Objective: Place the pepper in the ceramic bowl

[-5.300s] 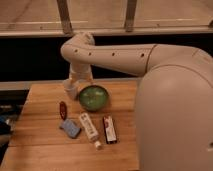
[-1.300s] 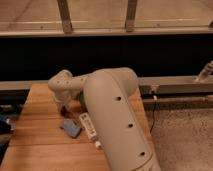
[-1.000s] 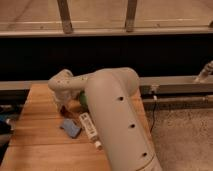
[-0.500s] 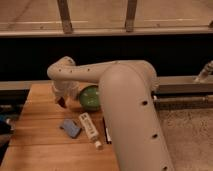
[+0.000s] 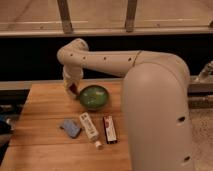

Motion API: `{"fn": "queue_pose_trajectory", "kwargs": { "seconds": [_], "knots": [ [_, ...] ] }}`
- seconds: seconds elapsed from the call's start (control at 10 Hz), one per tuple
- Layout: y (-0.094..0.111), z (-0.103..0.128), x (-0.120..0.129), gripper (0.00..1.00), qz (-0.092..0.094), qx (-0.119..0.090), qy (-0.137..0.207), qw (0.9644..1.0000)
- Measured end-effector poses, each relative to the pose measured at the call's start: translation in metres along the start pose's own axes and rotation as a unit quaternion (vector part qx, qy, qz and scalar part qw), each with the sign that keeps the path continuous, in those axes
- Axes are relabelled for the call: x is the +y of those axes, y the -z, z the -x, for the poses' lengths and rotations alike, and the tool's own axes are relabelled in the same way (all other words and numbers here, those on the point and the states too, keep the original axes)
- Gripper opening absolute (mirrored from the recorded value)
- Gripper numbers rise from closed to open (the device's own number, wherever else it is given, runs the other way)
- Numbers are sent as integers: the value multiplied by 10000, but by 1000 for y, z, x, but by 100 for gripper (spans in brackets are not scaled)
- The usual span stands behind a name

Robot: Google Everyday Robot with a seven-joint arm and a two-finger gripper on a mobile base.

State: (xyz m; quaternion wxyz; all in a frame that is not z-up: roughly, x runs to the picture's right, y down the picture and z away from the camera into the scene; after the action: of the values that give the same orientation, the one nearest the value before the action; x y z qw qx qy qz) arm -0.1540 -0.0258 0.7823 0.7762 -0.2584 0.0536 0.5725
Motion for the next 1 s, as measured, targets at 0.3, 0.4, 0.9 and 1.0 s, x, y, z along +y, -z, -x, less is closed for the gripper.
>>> {"fn": "queue_pose_trajectory", "kwargs": {
  "seconds": [0.3, 0.4, 0.9, 1.0],
  "knots": [
    [-15, -7, -50, 0, 88, 31, -470, 9989],
    [-30, -12, -54, 0, 188, 84, -561, 9982],
    [-79, -22, -54, 0, 642, 332, -791, 9942],
    [-86, -23, -57, 0, 686, 354, -861, 9933]
  ]
}}
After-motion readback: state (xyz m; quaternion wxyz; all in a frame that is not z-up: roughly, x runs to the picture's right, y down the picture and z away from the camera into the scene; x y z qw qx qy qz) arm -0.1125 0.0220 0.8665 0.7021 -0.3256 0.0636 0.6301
